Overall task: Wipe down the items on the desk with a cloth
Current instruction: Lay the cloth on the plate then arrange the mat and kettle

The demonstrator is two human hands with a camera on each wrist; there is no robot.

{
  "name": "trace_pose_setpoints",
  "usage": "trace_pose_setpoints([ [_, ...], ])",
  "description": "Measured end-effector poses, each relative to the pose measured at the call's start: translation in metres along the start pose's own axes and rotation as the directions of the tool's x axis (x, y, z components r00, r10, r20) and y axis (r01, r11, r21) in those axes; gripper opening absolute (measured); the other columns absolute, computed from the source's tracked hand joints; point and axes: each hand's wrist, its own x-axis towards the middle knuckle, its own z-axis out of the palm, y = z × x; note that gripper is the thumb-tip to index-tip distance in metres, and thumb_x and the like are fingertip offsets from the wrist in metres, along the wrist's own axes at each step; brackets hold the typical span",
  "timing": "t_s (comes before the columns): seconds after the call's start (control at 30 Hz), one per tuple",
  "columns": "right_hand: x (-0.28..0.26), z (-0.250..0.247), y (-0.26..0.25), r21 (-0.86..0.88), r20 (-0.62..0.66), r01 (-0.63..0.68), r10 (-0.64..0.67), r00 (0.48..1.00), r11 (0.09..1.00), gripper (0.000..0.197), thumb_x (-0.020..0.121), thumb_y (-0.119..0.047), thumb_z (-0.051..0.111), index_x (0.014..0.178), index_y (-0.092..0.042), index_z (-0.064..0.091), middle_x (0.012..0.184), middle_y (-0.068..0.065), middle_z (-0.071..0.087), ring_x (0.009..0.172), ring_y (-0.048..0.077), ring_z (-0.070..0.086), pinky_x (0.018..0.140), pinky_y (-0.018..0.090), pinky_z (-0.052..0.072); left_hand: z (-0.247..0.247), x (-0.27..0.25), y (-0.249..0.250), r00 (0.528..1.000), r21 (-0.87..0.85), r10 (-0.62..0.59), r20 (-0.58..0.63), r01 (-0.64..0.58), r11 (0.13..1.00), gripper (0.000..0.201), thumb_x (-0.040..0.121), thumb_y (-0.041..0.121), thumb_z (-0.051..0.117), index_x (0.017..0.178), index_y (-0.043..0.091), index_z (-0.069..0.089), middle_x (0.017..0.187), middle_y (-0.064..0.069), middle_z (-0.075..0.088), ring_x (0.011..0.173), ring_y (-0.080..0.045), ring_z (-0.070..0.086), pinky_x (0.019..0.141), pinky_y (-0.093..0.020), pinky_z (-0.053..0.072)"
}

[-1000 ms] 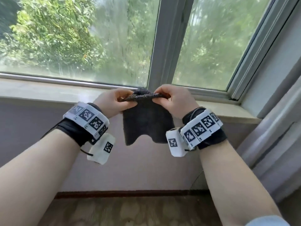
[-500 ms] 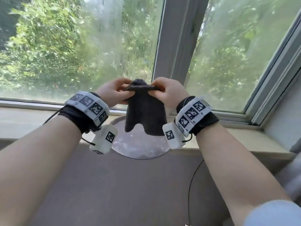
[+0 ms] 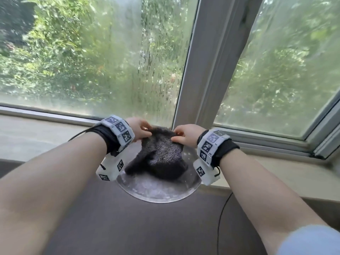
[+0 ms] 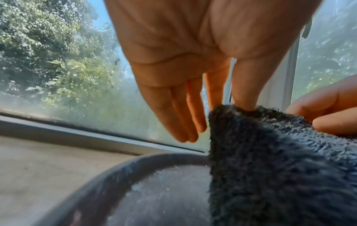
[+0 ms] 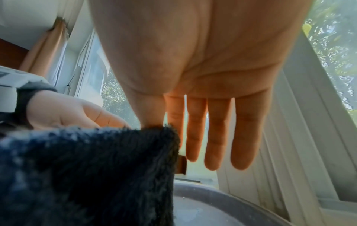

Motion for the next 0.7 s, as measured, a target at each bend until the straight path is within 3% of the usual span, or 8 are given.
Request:
trace_pose_setpoints([
  [0.13,-0.014,-0.005,0.005,0.059,-0.067,-0.011,0.015,0.998,0.998,0.045,0.095,-0.038,0.049,0.134,-0.017,0.046,0.132,0.003,0.053,0.116,0.019,0.053,0.097,0.03,0.041,-0.01,-0.01,0.005,0.996,0.028,0.08,-0.039,-0.079,0.997,0.052,0.091,0.034,0.054,0.138,0.019,0.039,0.138,-0.002,0.048,0.12,-0.02,0.051,0.101,-0.031,0.039],
  [0.27,-0.048,-0.006,0.0,0.088,-0.172,-0.045,0.06,0.983,0.995,0.05,0.094,-0.038,0.05,0.14,-0.021,0.039,0.144,0.005,0.039,0.129,0.019,0.04,0.106,0.032,0.031,-0.016,-0.035,0.019,0.965,-0.028,0.248,-0.09,-0.251,0.967,0.059,0.09,0.032,0.056,0.143,0.022,0.031,0.148,-0.002,0.036,0.132,-0.019,0.039,0.108,-0.033,0.034],
  [0.4,-0.11,0.012,-0.012,0.182,-0.298,-0.12,0.171,0.939,0.976,0.057,0.093,-0.037,0.052,0.145,-0.025,0.03,0.153,0.004,0.019,0.14,0.021,0.023,0.115,0.033,0.017,-0.003,-0.073,0.034,0.898,-0.119,0.426,-0.108,-0.437,0.892,0.064,0.09,0.027,0.058,0.145,0.018,0.027,0.149,-0.001,0.032,0.135,-0.016,0.033,0.11,-0.03,0.029],
  [0.5,-0.173,0.035,-0.026,0.228,-0.332,-0.254,0.32,0.887,0.94,0.06,0.092,-0.037,0.053,0.146,-0.03,0.027,0.156,0.0,0.01,0.142,0.021,0.01,0.116,0.034,0.01,0.023,-0.102,0.045,0.834,-0.231,0.546,-0.079,-0.548,0.804,0.063,0.089,0.023,0.06,0.144,0.015,0.031,0.146,-0.004,0.038,0.134,-0.018,0.036,0.112,-0.036,0.03],
  [0.7,-0.308,0.086,-0.039,0.224,-0.266,-0.525,0.57,0.778,0.821,0.06,0.092,-0.039,0.053,0.146,-0.027,0.027,0.156,0.006,0.01,0.141,0.026,0.012,0.115,0.035,0.013,0.1,-0.165,0.084,0.686,-0.377,0.72,0.102,-0.644,0.666,0.058,0.088,0.018,0.061,0.14,0.016,0.036,0.142,-0.001,0.042,0.132,-0.016,0.039,0.107,-0.029,0.035],
])
